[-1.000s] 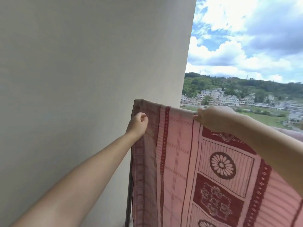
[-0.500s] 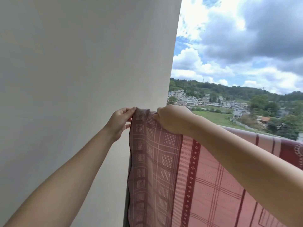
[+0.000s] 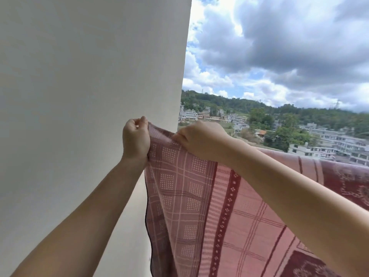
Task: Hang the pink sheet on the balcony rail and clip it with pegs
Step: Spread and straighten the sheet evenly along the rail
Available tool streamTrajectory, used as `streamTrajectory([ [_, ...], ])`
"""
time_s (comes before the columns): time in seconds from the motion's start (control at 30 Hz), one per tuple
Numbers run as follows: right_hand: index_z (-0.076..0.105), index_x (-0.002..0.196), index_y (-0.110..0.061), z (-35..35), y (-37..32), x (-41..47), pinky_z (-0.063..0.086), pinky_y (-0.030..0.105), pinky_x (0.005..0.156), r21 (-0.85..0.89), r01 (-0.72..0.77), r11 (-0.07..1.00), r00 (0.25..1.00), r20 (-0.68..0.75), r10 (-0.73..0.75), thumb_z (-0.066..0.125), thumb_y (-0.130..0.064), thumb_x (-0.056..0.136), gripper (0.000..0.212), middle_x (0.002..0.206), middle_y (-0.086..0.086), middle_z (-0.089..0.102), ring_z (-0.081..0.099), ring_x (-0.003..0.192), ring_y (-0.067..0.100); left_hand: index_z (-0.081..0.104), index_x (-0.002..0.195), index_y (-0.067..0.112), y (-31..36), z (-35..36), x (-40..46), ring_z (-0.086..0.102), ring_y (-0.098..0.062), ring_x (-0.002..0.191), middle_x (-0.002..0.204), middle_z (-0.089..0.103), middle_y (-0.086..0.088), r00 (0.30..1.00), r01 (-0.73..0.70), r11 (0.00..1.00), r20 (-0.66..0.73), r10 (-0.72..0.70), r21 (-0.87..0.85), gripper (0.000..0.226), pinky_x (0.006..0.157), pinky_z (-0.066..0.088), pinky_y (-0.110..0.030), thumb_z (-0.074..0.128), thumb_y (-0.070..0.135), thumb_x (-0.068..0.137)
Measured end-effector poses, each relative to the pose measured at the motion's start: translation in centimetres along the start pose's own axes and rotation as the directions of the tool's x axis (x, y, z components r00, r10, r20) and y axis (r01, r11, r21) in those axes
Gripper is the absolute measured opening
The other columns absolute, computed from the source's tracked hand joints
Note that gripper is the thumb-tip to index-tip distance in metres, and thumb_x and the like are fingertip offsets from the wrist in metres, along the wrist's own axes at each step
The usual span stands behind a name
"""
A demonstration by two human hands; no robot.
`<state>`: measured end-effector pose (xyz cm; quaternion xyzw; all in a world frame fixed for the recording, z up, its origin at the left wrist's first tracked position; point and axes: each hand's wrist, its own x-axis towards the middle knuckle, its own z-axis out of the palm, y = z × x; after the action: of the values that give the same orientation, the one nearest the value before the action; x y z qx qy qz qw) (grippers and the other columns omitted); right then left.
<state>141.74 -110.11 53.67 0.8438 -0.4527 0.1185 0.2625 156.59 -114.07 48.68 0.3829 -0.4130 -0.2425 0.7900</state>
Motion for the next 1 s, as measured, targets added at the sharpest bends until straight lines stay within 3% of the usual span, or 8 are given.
streamTrajectory([
  [0.1, 0.043, 0.125, -0.018, 1.7, 0.1, -0.3, 0.04, 0.028, 0.052, -0.042, -0.032, 0.999, 0.993, 0.11, 0.037, 0.029, -0.055, 0.093, 0.051, 0.099, 0.004, 0.064, 0.055, 0.075, 0.022, 0.056, 0.103, 0.003, -3.1, -1.0, -1.7, 0.062, -0.026, 0.089, 0.095, 0.064, -0.011, 0.981, 0.12, 0.992, 0.148, -0.122, 0.025, 0.051, 0.083, 0.054, -0.043, 0.051, 0.05, 0.086],
  [0.17, 0.04, 0.124, -0.018, 2.1, 0.6, -1.3, 0.041, 0.028, 0.052, -0.063, -0.044, 0.997, 0.998, 0.041, 0.046, 0.031, -0.057, 0.091, 0.052, 0.082, -0.001, 0.059, 0.053, 0.066, 0.019, 0.057, 0.108, 0.0, -4.3, -1.5, -3.0, 0.065, -0.025, 0.081, 0.092, 0.066, -0.011, 0.931, 0.22, 0.975, 0.292, -0.218, 0.028, 0.066, 0.071, 0.057, -0.038, 0.052, 0.059, 0.079],
  [0.3, 0.047, 0.104, -0.017, 2.2, 1.4, -2.5, 0.037, 0.026, 0.049, -0.108, -0.052, 0.993, 0.998, -0.036, 0.049, 0.03, -0.061, 0.088, 0.05, 0.06, -0.008, 0.041, 0.042, 0.051, 0.01, 0.064, 0.089, 0.015, -3.6, -1.2, -4.2, 0.063, -0.015, 0.069, 0.078, 0.065, -0.002, 0.937, 0.103, 0.994, 0.333, -0.109, 0.035, 0.024, 0.057, 0.054, -0.023, 0.048, 0.034, 0.093],
  [0.4, 0.047, 0.095, -0.016, 2.1, 2.3, -2.9, 0.031, 0.022, 0.043, -0.147, -0.06, 0.987, 0.998, -0.046, 0.054, 0.029, -0.067, 0.084, 0.055, 0.057, -0.006, 0.041, 0.041, 0.047, 0.009, 0.062, 0.071, 0.023, -2.4, -1.7, -3.2, 0.056, -0.012, 0.068, 0.07, 0.06, 0.004, 0.969, -0.079, 0.996, 0.237, 0.066, 0.045, 0.026, 0.063, 0.048, -0.025, 0.05, 0.028, 0.093],
  [0.47, 0.047, 0.096, -0.015, 2.1, 2.8, -3.4, 0.03, 0.021, 0.042, -0.169, -0.074, 0.983, 0.997, -0.038, 0.069, 0.029, -0.069, 0.083, 0.058, 0.056, -0.004, 0.043, 0.041, 0.046, 0.009, 0.063, 0.071, 0.022, -2.0, -2.3, -2.5, 0.056, -0.015, 0.071, 0.071, 0.061, 0.001, 0.956, -0.056, 0.997, 0.291, 0.038, 0.052, 0.025, 0.067, 0.048, -0.03, 0.053, 0.031, 0.091],
  [0.67, 0.046, 0.111, -0.01, 2.7, 3.4, -4.2, 0.026, 0.021, 0.043, -0.204, -0.082, 0.976, 0.997, -0.018, 0.08, 0.04, -0.06, 0.086, 0.056, 0.059, -0.004, 0.039, 0.042, 0.051, 0.013, 0.06, 0.11, 0.013, -6.2, -5.2, -7.6, 0.07, -0.015, 0.081, 0.098, 0.07, -0.003, 0.821, 0.218, 0.969, 0.514, -0.246, 0.115, 0.032, 0.072, 0.057, -0.029, 0.059, 0.034, 0.086],
  [0.87, 0.048, 0.098, -0.009, 3.3, 3.2, -3.9, 0.036, 0.027, 0.054, -0.169, -0.097, 0.981, 0.994, -0.06, 0.088, 0.045, -0.052, 0.089, 0.044, 0.066, 0.002, 0.044, 0.045, 0.062, 0.021, 0.064, 0.111, 0.008, -13.2, -11.6, -16.3, 0.068, -0.022, 0.098, 0.108, 0.07, -0.008, 0.51, 0.398, 0.805, 0.623, -0.593, 0.44, 0.025, 0.089, 0.055, -0.032, 0.056, 0.02, 0.09],
  [1.0, 0.052, 0.107, -0.007, 3.9, 2.9, -4.2, 0.043, 0.038, 0.071, -0.035, -0.143, 0.989, 0.985, -0.107, 0.139, 0.048, -0.051, 0.086, 0.049, 0.091, 0.016, 0.057, 0.055, 0.082, 0.03, 0.065, 0.103, 0.013, -14.0, -13.8, -18.3, 0.066, -0.016, 0.092, 0.103, 0.069, -0.002, 0.506, 0.46, 0.768, 0.58, -0.639, 0.445, 0.023, 0.085, 0.054, -0.024, 0.049, 0.026, 0.093],
])
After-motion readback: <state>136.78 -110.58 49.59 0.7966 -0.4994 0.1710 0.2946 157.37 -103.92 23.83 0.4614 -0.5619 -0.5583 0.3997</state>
